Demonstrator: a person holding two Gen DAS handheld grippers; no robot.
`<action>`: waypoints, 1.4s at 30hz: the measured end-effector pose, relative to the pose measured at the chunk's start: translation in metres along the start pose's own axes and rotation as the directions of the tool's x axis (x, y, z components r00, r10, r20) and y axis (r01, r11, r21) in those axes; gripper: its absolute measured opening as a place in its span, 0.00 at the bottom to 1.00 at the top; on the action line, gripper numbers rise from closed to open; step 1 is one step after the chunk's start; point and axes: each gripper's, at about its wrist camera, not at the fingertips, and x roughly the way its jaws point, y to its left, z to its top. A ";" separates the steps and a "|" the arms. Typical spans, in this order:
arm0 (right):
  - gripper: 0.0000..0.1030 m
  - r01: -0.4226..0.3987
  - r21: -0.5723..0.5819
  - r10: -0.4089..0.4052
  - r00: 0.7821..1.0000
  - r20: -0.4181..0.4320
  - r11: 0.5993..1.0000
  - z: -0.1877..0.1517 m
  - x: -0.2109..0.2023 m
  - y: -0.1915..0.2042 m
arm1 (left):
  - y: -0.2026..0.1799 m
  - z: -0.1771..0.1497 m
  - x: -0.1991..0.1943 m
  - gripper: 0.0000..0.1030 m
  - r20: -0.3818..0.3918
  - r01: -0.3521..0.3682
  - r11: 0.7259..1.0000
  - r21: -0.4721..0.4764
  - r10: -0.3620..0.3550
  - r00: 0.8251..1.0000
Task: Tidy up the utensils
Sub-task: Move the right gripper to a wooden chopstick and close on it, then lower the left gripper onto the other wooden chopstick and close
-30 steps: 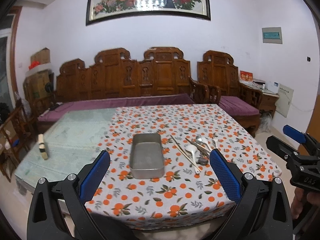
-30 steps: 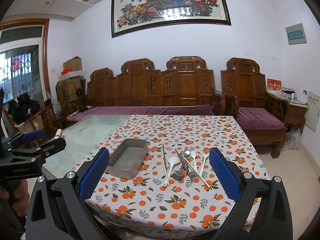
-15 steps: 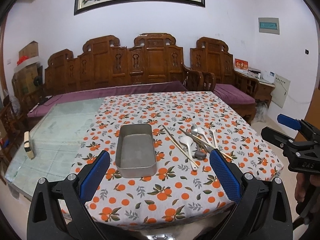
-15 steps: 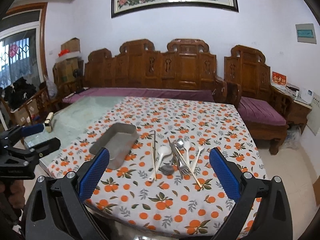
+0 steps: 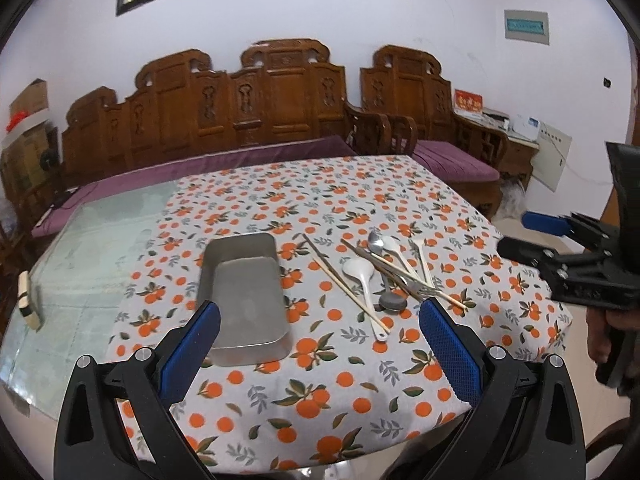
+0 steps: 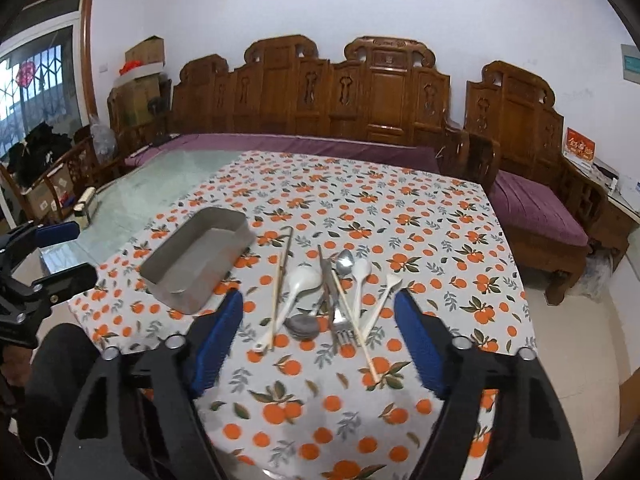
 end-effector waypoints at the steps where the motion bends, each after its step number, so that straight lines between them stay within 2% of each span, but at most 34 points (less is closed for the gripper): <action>1: 0.66 0.003 -0.005 -0.003 1.000 -0.009 1.000 0.001 0.006 -0.004 | -0.002 0.001 0.005 0.94 -0.006 0.008 1.000 0.005 -0.008 1.000; 9: 0.50 -0.006 0.021 0.008 0.994 -0.110 1.000 -0.017 0.061 -0.045 | -0.021 0.000 0.043 0.90 -0.063 0.034 0.998 0.045 -0.031 0.998; 16: 0.35 -0.005 0.009 0.007 0.972 -0.235 1.000 -0.055 0.110 -0.063 | -0.034 -0.008 0.077 0.84 -0.127 0.048 0.997 0.054 -0.040 0.991; 25: 0.33 -0.030 -0.036 0.018 0.950 -0.313 0.999 -0.078 0.151 -0.062 | -0.038 -0.022 0.113 0.78 -0.203 0.046 0.998 0.043 -0.036 0.978; 29: 0.29 -0.049 -0.063 0.025 0.942 -0.336 0.997 -0.084 0.164 -0.059 | -0.038 -0.026 0.123 0.77 -0.224 0.037 0.998 0.046 -0.026 0.974; 32: 0.25 -0.062 -0.082 0.031 0.943 -0.330 0.995 -0.084 0.166 -0.056 | -0.040 -0.026 0.132 0.76 -0.237 0.030 0.998 0.054 -0.016 0.971; 36: 0.06 -0.077 -0.099 0.040 0.942 -0.333 0.992 -0.085 0.167 -0.054 | -0.046 -0.026 0.147 0.73 -0.259 0.029 0.998 0.064 -0.011 0.966; 38: 0.06 -0.078 -0.103 0.038 0.940 -0.339 0.992 -0.085 0.166 -0.054 | -0.050 -0.026 0.155 0.69 -0.265 0.016 0.997 0.071 0.003 0.964; 42: 0.05 -0.089 -0.063 0.064 0.942 -0.329 0.994 -0.081 0.160 -0.061 | -0.058 -0.027 0.168 0.69 -0.277 0.023 0.997 0.078 -0.001 0.961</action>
